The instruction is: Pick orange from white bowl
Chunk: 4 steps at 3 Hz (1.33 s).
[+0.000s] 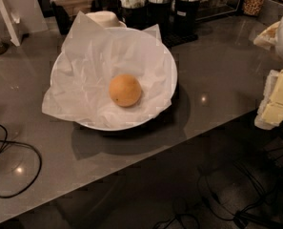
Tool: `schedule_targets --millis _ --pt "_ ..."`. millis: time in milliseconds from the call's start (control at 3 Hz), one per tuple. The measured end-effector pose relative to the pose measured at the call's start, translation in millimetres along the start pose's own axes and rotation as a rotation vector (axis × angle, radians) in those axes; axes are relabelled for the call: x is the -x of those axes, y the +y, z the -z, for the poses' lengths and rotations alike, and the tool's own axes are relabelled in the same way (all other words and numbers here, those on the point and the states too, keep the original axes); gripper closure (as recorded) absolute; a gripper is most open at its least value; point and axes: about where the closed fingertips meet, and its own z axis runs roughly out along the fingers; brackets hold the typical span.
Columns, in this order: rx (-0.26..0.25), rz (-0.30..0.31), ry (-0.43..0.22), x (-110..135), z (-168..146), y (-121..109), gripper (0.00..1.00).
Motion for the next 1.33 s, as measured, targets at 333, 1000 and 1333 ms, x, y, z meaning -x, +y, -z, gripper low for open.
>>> schedule_targets --millis 333,1000,1333 --pt "0.0 0.0 0.0 0 0 0 0.0" --pt "0.045 0.119 -0.08 35 -5 1 0.0" --pt "0.114 0.285 -0.176 84 -9 7 0.0"
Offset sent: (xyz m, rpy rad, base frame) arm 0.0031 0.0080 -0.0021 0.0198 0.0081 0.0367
